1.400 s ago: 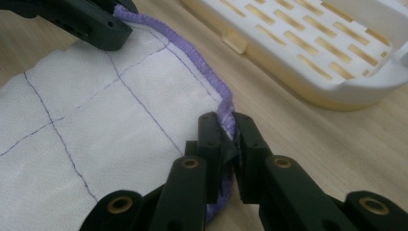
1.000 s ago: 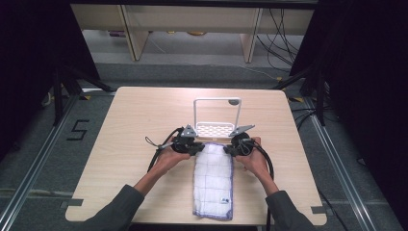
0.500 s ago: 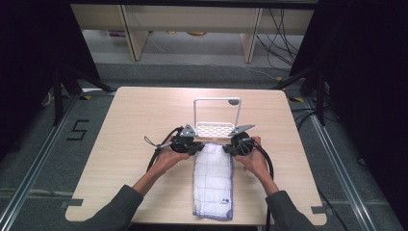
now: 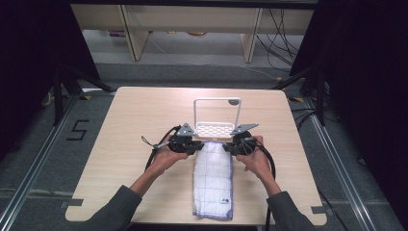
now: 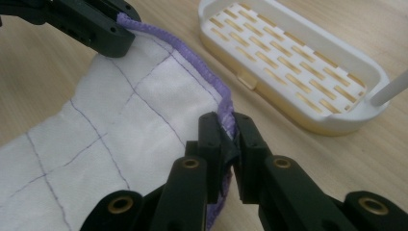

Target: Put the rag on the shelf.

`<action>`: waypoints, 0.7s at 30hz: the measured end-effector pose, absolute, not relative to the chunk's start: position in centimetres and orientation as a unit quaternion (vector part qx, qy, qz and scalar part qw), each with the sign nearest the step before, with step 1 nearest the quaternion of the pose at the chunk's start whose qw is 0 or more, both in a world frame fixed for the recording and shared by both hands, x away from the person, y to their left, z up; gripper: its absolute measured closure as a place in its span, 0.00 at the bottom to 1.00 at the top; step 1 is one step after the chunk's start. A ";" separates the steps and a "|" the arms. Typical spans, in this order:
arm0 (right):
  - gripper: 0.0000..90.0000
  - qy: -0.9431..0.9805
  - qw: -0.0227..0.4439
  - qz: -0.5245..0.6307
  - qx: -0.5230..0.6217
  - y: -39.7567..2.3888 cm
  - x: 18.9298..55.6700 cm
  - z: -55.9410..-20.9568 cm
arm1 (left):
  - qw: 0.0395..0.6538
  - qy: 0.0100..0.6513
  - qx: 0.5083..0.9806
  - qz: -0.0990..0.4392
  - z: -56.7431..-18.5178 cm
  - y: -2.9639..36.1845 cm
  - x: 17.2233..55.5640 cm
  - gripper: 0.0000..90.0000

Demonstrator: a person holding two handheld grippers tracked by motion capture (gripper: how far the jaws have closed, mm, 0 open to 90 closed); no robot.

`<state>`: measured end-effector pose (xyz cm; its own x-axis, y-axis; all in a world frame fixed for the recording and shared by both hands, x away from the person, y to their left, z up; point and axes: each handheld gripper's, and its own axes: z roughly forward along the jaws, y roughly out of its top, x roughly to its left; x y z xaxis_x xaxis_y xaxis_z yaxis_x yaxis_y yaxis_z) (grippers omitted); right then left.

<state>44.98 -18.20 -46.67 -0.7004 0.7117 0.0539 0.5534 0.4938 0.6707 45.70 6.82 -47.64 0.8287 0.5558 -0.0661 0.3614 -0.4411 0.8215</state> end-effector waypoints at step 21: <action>0.93 0.853 0.123 0.382 0.333 -18.9 41.8 -42.3 | 0.485 0.246 0.833 0.107 -43.5 7.2 42.9 0.91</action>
